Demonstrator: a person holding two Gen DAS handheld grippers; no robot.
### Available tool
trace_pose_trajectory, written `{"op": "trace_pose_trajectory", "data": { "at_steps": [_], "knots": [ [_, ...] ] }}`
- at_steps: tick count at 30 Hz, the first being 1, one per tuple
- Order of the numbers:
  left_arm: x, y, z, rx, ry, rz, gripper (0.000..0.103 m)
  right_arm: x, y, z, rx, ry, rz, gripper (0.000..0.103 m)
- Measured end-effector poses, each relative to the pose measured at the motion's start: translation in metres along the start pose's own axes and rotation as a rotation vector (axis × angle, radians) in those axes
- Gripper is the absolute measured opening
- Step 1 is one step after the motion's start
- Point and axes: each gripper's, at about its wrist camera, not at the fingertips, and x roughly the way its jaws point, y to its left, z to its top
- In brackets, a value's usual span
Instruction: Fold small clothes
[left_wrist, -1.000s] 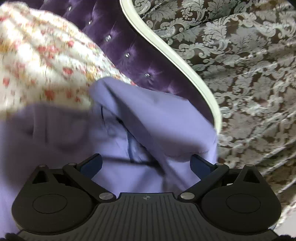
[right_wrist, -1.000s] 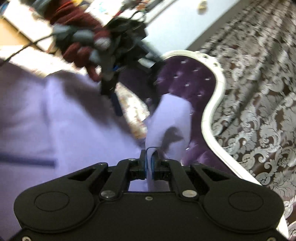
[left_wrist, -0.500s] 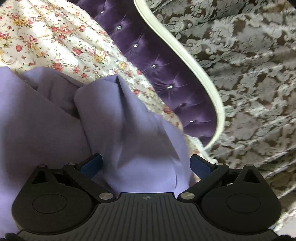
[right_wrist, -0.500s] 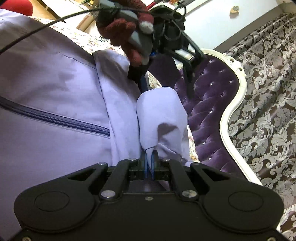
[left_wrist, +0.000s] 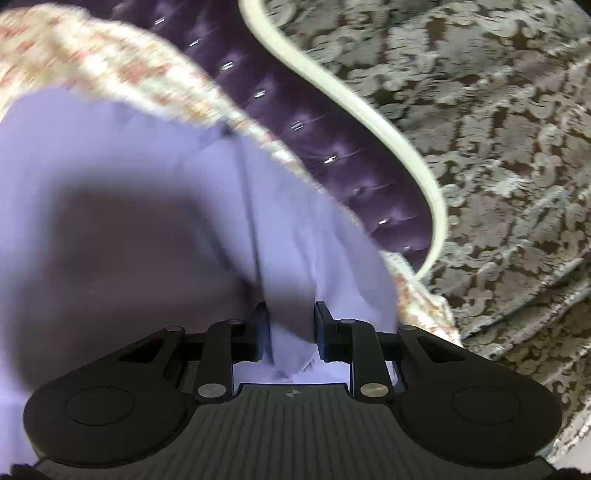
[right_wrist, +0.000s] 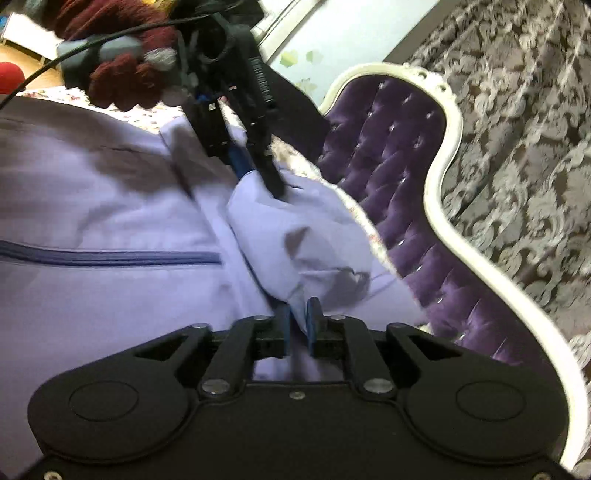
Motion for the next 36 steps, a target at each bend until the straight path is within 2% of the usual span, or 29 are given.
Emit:
{"op": "trace_pose_trajectory", "data": {
  "at_steps": [1,3,6,9,12,17,19,20,21,22,23,25,27,31,32,33,34,35,36],
  "knots": [
    [0.0,0.005,-0.003,-0.021,-0.004,0.002,0.025,-0.001,0.001,0.0,0.023,0.008,0.01,0.03],
    [-0.002,0.011,-0.006,-0.048,-0.024,-0.013,0.024,-0.007,-0.003,0.002,0.104,0.014,0.019,0.049],
    [-0.004,0.004,-0.003,-0.002,-0.033,-0.002,0.024,-0.021,-0.029,0.007,0.32,0.004,0.019,0.065],
    [-0.001,-0.005,0.0,0.044,-0.027,0.019,0.024,-0.02,-0.062,0.007,0.551,0.026,0.007,0.069],
    [0.002,-0.005,-0.001,0.034,-0.023,0.025,0.024,-0.004,-0.087,0.002,0.762,0.076,-0.006,0.073],
    [0.002,-0.004,-0.003,0.043,-0.025,0.038,0.025,0.045,-0.098,-0.008,0.928,0.214,-0.022,0.075],
    [0.002,-0.004,-0.003,0.042,-0.024,0.044,0.028,0.056,-0.1,-0.018,1.044,0.243,0.003,0.074],
    [0.001,-0.003,-0.002,0.04,-0.026,0.046,0.031,0.057,-0.1,-0.023,1.109,0.237,0.021,0.064],
    [0.002,-0.004,0.0,0.036,-0.03,0.046,0.037,0.059,-0.102,-0.028,1.166,0.231,0.042,0.043],
    [0.002,-0.004,0.002,0.027,-0.035,0.041,0.045,0.059,-0.103,-0.03,1.195,0.23,0.052,0.031],
    [0.003,-0.004,0.005,0.015,-0.039,0.033,0.05,0.058,-0.103,-0.031,1.21,0.23,0.052,0.024],
    [0.007,-0.006,0.01,-0.002,-0.046,0.026,0.061,0.056,-0.102,-0.029,1.209,0.223,0.052,0.021],
    [0.011,-0.009,0.016,-0.011,-0.055,0.031,0.066,0.051,-0.102,-0.029,1.223,0.216,0.061,0.02],
    [0.022,-0.004,0.023,-0.09,-0.041,0.028,0.067,0.049,-0.107,-0.028,1.25,0.213,0.069,0.02],
    [0.023,-0.001,0.024,-0.106,-0.039,0.018,0.066,0.051,-0.109,-0.028,1.256,0.211,0.073,0.02],
    [0.024,0.003,0.023,-0.119,-0.05,0.001,0.058,0.05,-0.109,-0.028,1.269,0.211,0.08,0.02],
    [0.024,0.004,0.023,-0.118,-0.06,-0.012,0.025,0.055,-0.112,-0.028,1.281,0.214,0.089,0.02],
    [0.024,0.004,0.024,-0.113,-0.061,0.007,0.012,0.057,-0.113,-0.028,1.294,0.219,0.095,0.02],
    [0.023,0.003,0.025,-0.103,-0.063,0.035,0.01,0.058,-0.113,-0.027,1.301,0.221,0.102,0.02]
  ]
}}
